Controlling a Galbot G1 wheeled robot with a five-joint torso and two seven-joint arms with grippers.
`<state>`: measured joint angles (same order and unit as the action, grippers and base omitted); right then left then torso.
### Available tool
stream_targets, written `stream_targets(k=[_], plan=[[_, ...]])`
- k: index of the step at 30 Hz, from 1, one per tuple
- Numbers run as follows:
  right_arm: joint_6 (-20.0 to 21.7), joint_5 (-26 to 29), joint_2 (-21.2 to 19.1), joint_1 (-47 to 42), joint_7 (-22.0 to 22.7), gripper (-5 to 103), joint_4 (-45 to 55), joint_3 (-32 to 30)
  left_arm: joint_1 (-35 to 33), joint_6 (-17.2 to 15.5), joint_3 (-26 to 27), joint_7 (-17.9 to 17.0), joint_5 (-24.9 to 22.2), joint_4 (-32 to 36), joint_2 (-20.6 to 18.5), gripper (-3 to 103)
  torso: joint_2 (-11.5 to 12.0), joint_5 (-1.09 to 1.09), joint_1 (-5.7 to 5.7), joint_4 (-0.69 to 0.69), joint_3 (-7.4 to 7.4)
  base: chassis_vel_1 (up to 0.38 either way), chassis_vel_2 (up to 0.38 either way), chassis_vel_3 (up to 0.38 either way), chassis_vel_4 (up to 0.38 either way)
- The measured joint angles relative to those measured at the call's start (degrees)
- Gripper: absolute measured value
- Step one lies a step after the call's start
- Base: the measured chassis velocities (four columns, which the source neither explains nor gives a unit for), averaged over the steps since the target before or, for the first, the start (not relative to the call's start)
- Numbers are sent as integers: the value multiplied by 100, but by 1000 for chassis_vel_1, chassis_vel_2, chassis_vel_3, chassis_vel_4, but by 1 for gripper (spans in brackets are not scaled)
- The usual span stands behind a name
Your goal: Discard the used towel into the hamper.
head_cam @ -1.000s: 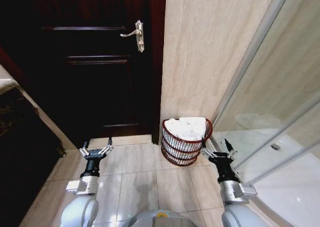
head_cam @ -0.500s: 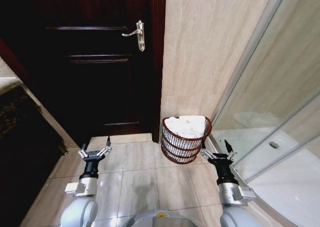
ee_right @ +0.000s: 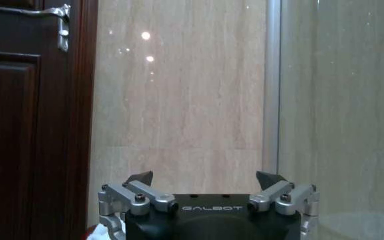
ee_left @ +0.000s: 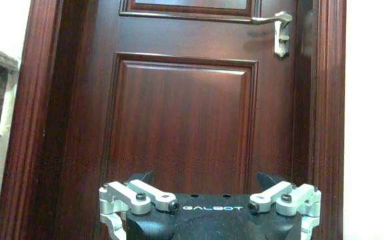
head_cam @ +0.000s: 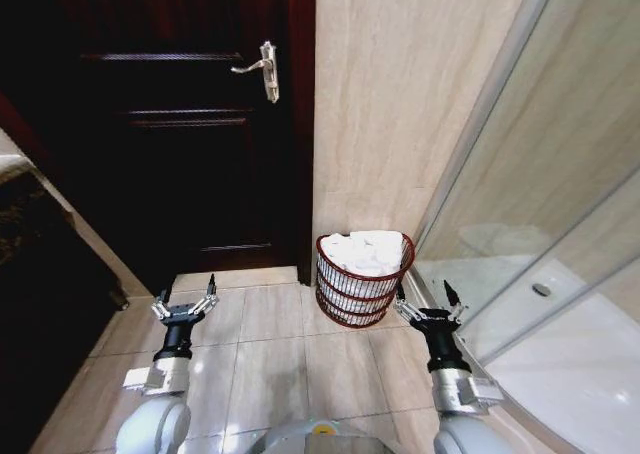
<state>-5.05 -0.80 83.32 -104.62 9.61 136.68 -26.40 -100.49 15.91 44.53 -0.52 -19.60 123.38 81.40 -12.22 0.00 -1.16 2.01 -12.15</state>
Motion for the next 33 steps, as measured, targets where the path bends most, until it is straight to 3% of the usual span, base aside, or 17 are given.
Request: stream_targets(k=[13,20,33], plan=[[-30,12,-16,-39,9,100,16,-4,32,74,-7,-5,-1,-71,0,100,0,-1,0,0,0,60,61,37,48],[15,-12,-23,-39,89,100,35,81,61,345,-51,-80,18,-145,24,100,0,0,0,0,0,51,53,55,54],[125,-141,-22,-90,280,100,98,91,51,260,-163,-81,289,-62,82,100,0,0,0,0,0,0,0,0,0]])
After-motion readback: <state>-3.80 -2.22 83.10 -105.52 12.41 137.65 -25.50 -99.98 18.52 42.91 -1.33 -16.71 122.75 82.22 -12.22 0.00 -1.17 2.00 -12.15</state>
